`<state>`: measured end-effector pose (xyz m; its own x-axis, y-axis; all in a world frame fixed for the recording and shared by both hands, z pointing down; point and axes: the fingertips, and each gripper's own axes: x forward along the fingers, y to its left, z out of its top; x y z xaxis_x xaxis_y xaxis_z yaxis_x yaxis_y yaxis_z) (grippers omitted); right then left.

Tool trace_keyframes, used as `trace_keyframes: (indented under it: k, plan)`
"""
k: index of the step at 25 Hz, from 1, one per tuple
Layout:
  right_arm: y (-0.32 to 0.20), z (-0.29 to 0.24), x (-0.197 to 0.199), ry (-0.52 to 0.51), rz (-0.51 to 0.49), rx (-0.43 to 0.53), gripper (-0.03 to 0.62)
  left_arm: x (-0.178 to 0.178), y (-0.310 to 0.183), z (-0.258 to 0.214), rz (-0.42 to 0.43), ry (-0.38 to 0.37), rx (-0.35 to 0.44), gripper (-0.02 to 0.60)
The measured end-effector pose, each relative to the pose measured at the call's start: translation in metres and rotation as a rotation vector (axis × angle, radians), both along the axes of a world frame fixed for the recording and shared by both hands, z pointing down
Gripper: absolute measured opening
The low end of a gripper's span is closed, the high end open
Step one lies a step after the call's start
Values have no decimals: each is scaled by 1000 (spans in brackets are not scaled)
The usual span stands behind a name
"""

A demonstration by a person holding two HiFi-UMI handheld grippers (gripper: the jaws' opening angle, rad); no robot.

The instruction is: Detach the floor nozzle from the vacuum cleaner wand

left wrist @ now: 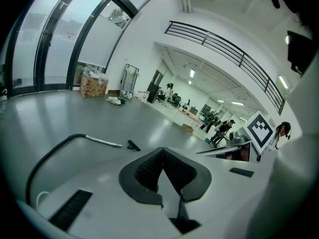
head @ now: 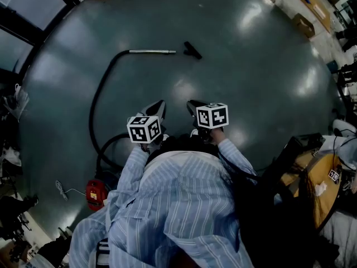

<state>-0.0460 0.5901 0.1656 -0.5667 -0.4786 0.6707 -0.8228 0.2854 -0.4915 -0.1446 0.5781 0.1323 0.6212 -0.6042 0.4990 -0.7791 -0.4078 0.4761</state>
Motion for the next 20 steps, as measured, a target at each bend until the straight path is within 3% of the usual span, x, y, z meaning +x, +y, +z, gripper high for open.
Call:
trace_keyframes:
  k: [20]
  plan:
    - [18, 3, -2, 28, -35, -8, 49, 3, 19, -1, 22, -8, 1, 8]
